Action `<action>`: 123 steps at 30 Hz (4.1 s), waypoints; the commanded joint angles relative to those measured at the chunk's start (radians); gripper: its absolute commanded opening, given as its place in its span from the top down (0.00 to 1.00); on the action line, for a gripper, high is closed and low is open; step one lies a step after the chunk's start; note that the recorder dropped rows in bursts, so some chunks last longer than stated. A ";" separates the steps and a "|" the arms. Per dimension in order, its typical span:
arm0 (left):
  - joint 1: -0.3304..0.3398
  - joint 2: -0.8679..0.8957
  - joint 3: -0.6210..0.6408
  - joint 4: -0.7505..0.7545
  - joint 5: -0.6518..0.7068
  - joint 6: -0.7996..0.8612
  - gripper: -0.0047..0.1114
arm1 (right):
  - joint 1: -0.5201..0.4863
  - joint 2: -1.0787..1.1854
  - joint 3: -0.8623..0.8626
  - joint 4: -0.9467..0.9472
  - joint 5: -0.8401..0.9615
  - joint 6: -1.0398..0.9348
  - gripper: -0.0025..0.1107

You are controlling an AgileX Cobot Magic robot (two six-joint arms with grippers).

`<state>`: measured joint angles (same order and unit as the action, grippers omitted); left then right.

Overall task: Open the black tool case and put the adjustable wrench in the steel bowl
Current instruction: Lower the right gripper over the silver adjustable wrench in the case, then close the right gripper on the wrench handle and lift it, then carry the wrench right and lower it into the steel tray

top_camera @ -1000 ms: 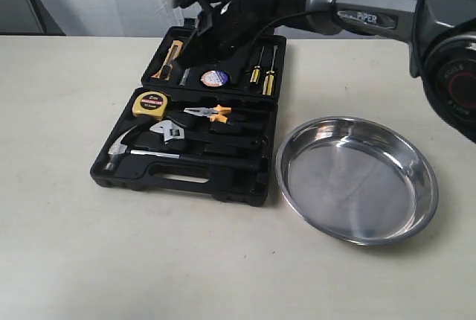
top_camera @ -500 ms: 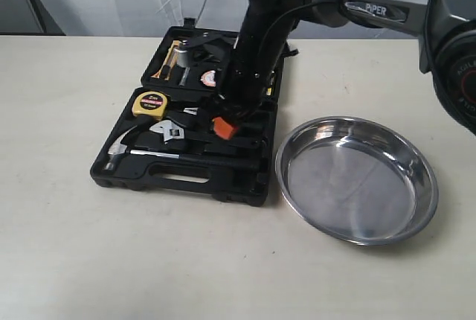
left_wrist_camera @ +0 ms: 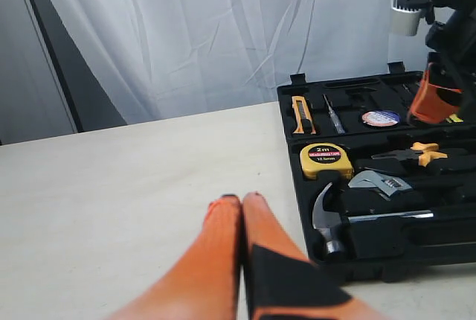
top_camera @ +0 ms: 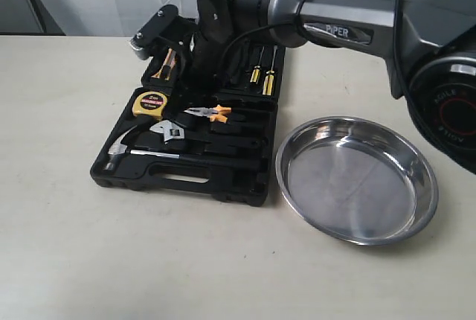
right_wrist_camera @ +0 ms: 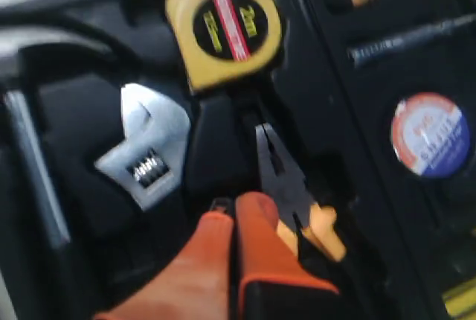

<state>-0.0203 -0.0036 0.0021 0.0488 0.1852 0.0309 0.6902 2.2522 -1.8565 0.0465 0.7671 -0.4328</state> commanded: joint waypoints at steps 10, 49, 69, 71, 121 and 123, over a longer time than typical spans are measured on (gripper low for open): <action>-0.001 0.004 -0.002 -0.002 -0.005 -0.001 0.96 | -0.007 -0.008 -0.004 0.079 0.187 -0.295 0.70; -0.001 0.004 -0.002 -0.002 -0.003 -0.001 0.96 | 0.001 0.147 -0.004 0.095 0.006 -0.382 0.98; -0.001 0.004 -0.002 -0.002 -0.006 -0.001 0.96 | 0.001 0.019 -0.004 0.147 -0.035 -0.378 0.99; -0.001 0.004 -0.002 -0.002 -0.006 -0.001 0.96 | 0.001 0.016 -0.004 0.150 -0.035 -0.378 0.99; -0.001 0.004 -0.002 -0.002 -0.006 -0.001 0.96 | -0.342 -0.561 0.989 0.145 -0.398 -0.001 0.99; -0.001 0.004 -0.002 -0.002 -0.006 -0.001 0.96 | -0.342 -0.561 0.996 0.145 -0.403 0.001 0.99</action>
<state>-0.0203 -0.0036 0.0021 0.0488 0.1852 0.0309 0.3543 1.7064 -0.8746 0.1930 0.4107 -0.4390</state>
